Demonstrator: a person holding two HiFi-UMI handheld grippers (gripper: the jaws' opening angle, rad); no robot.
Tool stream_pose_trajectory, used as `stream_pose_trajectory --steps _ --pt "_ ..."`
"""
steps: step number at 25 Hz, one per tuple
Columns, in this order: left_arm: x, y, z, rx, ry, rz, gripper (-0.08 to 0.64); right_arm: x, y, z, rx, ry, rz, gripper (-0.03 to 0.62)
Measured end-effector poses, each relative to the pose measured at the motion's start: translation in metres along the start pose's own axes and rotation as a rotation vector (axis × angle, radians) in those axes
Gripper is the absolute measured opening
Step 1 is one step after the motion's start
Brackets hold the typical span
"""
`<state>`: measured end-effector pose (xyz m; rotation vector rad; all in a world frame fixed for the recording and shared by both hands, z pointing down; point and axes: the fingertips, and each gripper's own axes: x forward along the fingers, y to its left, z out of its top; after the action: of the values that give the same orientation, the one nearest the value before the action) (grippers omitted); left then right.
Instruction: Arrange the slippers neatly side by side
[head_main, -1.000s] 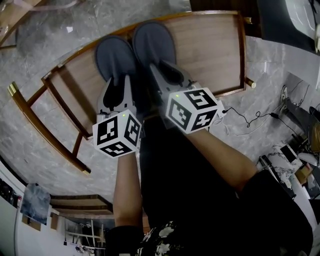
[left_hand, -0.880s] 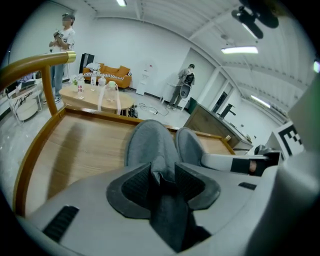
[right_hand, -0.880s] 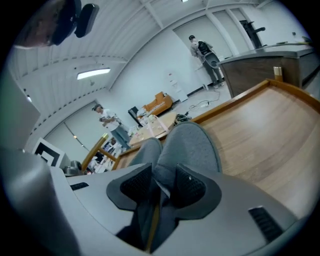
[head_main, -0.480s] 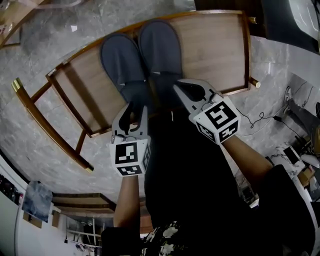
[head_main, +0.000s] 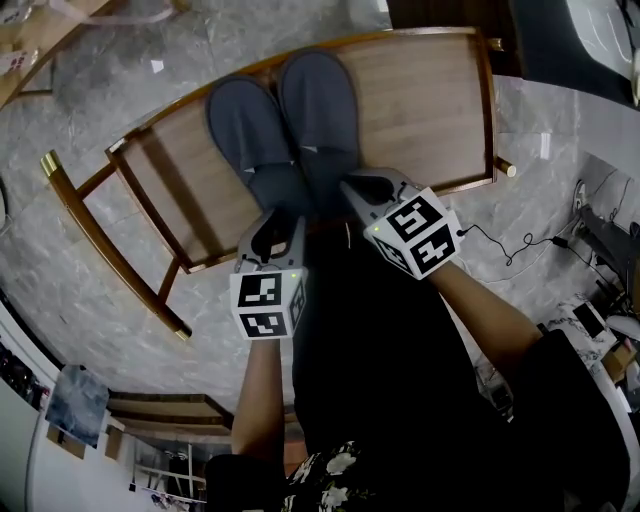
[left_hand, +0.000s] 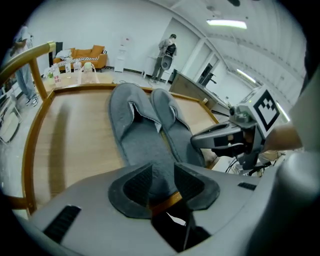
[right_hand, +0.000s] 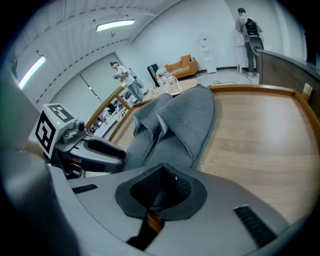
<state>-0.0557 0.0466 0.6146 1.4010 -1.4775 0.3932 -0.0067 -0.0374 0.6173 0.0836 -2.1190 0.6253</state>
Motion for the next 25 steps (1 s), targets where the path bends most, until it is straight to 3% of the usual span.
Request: stream_pose_trajectory --steps 2,5,8,12,16,20,22,25 --pt "-0.010 0.000 0.007 0.012 -0.033 0.016 0.105 -0.009 0.002 0.009 0.032 -0.052 0.012 -0.002" --pt "-0.036 -0.003 0.025 0.050 -0.111 0.054 0.046 -0.030 0.017 0.034 0.116 -0.162 0.102 -0.002" --pt "-0.082 -0.020 0.067 0.066 -0.316 0.073 0.003 -0.071 0.039 0.071 0.087 -0.301 0.184 -0.002" --pt "-0.156 -0.044 0.125 0.092 -0.566 0.087 0.002 -0.142 0.062 0.138 -0.039 -0.520 0.172 -0.002" --pt "-0.234 -0.042 0.176 0.090 -0.783 0.185 0.002 -0.218 0.096 0.202 -0.252 -0.756 0.083 -0.002" --pt "-0.299 -0.056 0.225 0.236 -0.943 0.278 0.002 -0.297 0.113 0.248 -0.370 -1.001 -0.045 -0.002" --pt "-0.325 -0.066 0.243 0.294 -0.999 0.326 0.002 -0.324 0.117 0.257 -0.449 -1.043 -0.139 -0.002" --pt "-0.353 -0.071 0.262 0.316 -1.063 0.362 0.002 -0.343 0.109 0.260 -0.504 -1.030 -0.284 -0.002"
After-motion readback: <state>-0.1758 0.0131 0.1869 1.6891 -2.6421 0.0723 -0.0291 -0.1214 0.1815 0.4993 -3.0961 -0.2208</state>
